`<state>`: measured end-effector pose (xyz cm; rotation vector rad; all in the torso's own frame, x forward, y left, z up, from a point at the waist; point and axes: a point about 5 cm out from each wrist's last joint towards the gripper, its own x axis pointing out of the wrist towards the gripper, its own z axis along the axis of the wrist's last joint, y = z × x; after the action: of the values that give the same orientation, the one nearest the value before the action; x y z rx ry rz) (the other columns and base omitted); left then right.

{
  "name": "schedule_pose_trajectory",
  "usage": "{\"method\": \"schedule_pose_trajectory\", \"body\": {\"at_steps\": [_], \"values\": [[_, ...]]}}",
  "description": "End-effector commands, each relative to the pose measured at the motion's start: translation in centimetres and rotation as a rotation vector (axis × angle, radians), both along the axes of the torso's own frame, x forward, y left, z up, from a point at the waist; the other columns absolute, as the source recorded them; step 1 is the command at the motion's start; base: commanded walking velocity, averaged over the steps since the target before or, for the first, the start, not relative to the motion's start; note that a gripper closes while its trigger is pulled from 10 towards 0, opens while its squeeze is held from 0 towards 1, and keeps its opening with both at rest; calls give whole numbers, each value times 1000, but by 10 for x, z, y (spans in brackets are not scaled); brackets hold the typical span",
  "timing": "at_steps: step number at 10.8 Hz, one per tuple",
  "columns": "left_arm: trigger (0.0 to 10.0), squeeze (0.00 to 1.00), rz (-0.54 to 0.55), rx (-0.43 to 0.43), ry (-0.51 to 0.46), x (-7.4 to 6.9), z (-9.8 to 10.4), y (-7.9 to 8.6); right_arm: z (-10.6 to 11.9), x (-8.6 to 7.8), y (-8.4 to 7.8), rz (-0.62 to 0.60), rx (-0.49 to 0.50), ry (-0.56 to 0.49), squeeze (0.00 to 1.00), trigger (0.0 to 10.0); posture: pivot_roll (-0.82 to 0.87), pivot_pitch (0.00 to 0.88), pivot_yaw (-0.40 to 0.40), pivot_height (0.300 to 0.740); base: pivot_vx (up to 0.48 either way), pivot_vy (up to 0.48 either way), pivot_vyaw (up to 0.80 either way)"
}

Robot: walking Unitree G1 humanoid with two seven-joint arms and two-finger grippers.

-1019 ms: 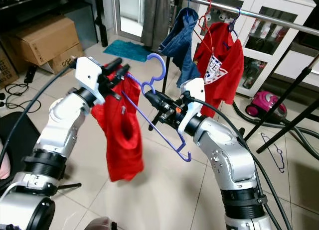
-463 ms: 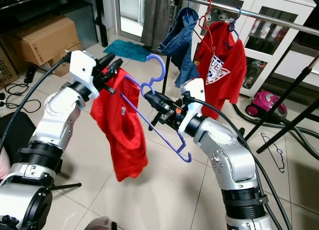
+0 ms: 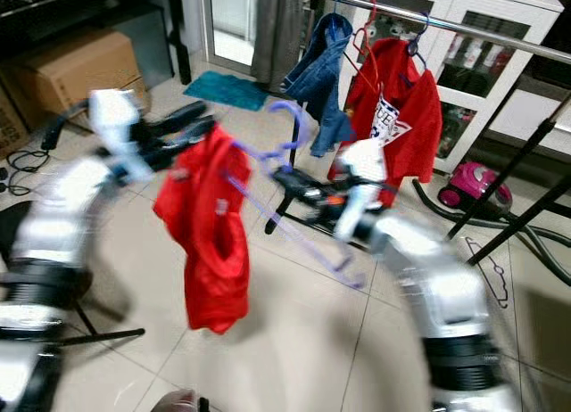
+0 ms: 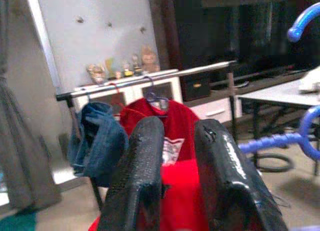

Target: Hang hanger

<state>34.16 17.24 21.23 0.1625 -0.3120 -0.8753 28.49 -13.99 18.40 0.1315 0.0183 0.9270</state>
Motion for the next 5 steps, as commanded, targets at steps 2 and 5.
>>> {"method": "schedule_pose_trajectory", "body": {"at_steps": [2, 5], "values": [[10000, 1000, -112, 73, 38, -16, 13, 31, 17, -6, -19, 93, 29, -57, 0, 0, 61, 0, -47, 740, 0, 0, 0], [10000, 1000, -130, 184, 119, -32, 11, 75, 27, -13, -42, 207, 27, -59, 0, 0, 69, 0, -58, 740, 0, 0, 0]]}}
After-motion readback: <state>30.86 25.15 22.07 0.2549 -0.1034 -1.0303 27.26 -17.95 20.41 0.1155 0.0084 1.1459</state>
